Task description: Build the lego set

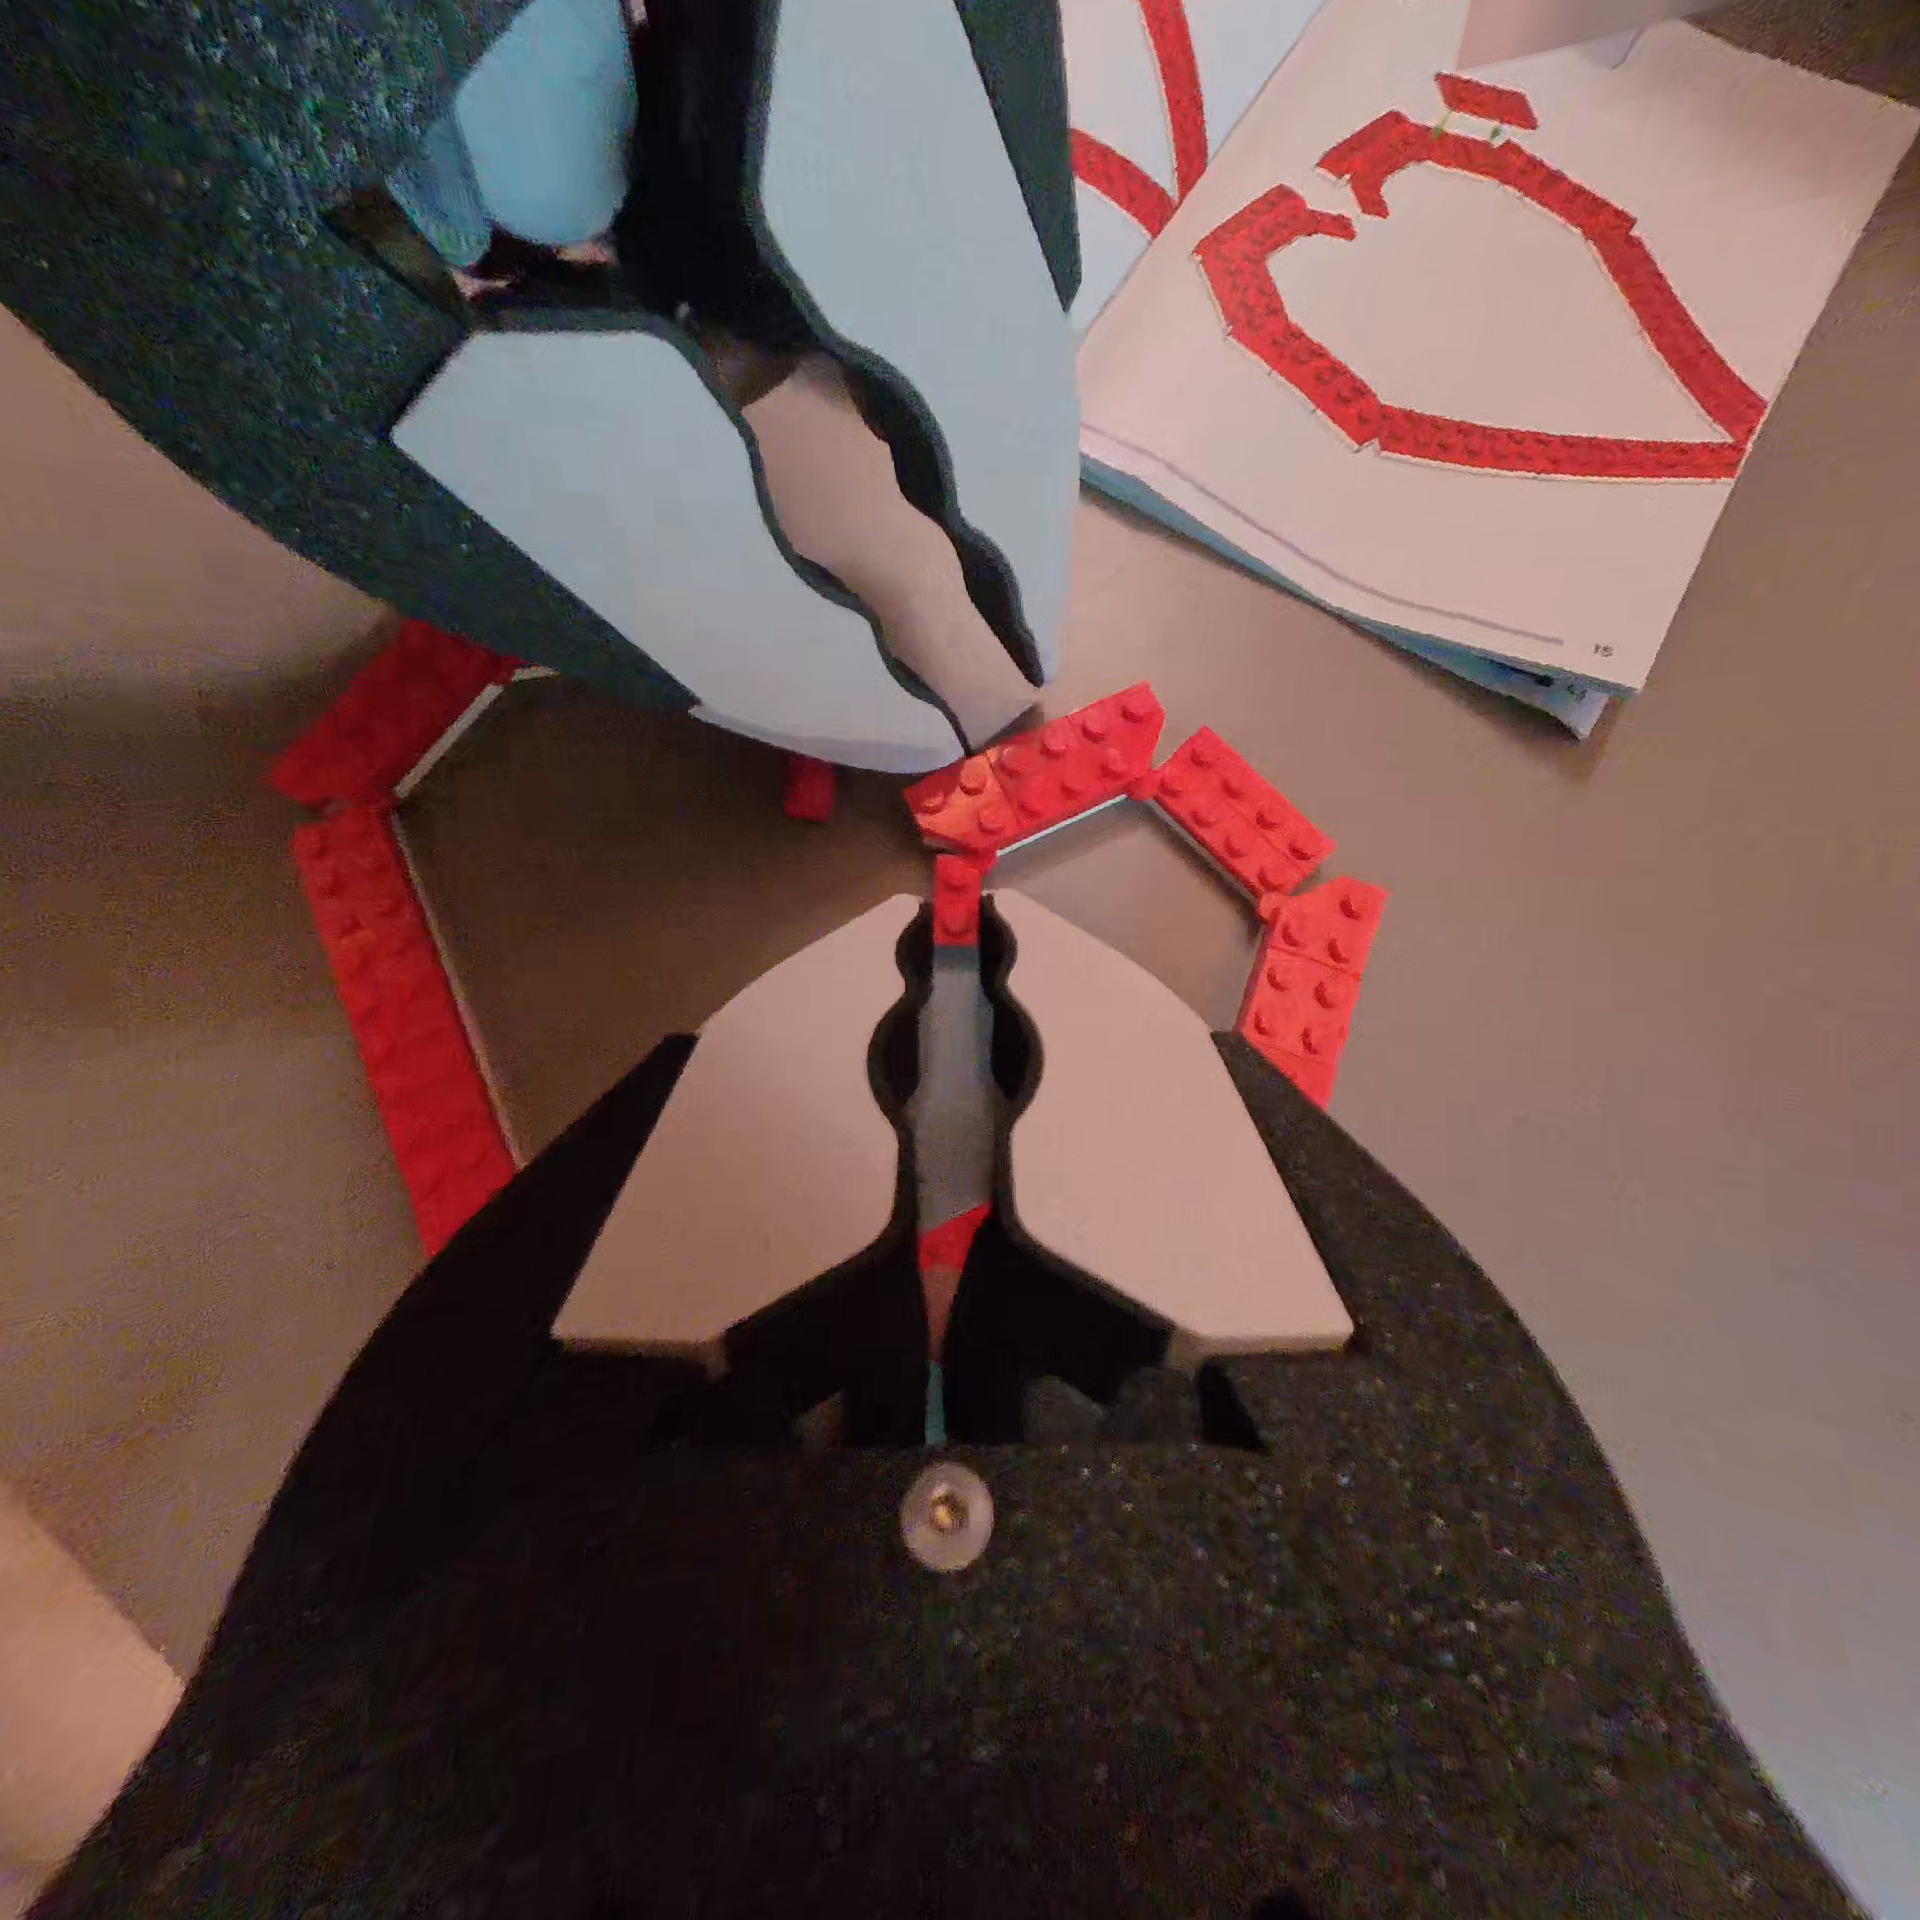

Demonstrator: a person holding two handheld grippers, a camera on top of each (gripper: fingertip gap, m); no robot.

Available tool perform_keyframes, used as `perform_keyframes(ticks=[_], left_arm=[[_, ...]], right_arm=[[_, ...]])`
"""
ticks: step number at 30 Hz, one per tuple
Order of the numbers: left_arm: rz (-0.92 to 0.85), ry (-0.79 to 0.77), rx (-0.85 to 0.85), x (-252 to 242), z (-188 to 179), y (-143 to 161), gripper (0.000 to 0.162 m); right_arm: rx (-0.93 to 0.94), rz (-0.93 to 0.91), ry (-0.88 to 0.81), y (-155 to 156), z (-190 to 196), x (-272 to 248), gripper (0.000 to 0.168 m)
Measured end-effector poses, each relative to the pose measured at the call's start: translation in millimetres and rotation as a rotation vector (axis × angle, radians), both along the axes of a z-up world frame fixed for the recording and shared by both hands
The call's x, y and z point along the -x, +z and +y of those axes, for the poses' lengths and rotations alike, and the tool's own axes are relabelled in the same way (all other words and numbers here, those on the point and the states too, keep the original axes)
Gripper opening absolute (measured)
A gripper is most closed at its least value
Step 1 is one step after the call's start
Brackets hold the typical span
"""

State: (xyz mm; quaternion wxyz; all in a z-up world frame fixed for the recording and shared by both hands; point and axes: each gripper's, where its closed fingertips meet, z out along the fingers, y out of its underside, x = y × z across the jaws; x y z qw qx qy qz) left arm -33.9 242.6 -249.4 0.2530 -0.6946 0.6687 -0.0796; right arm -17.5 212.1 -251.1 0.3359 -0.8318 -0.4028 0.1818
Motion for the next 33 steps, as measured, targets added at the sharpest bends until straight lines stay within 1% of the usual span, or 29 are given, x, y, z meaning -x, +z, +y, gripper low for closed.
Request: perform_keyframes(ticks=[3,5,8,11,16,18,22,25,29,33], left_arm=[[-0.002,0.064,-0.032,5,11,3,0.020],[-0.006,0.093,-0.048,10,16,10,0.024],[-0.045,0.045,-0.032,3,11,16,0.033],[0.007,-0.007,-0.047,-2,12,7,0.041],[0.009,-0.036,-0.051,-8,11,4,0.044],[-0.003,-0.031,-0.023,-6,7,5,0.048],[-0.113,0.009,-0.048,-15,5,18,0.046],[-0.108,0.039,-0.116,-17,13,15,0.039],[-0.144,0.057,-0.084,-18,15,13,0.027],[-0.164,0.059,-0.063,-19,14,12,0.022]], right_arm=[[0.012,0.052,-0.021,1,3,3,0.008],[0.000,0.026,-0.009,2,5,-2,0.008],[0.010,0.007,0.016,3,4,-6,0.009],[0.026,0.013,0.037,1,4,-5,0.009],[0.032,0.027,0.018,0,6,-6,0.008],[0.025,0.030,0.016,0,7,-5,0.008],[0.001,0.024,0.026,-1,7,-5,0.008],[0.002,0.033,0.045,-1,6,-3,0.008],[0.009,0.039,0.042,-1,5,-4,0.008],[0.003,0.049,0.043,-1,3,-7,0.008]])
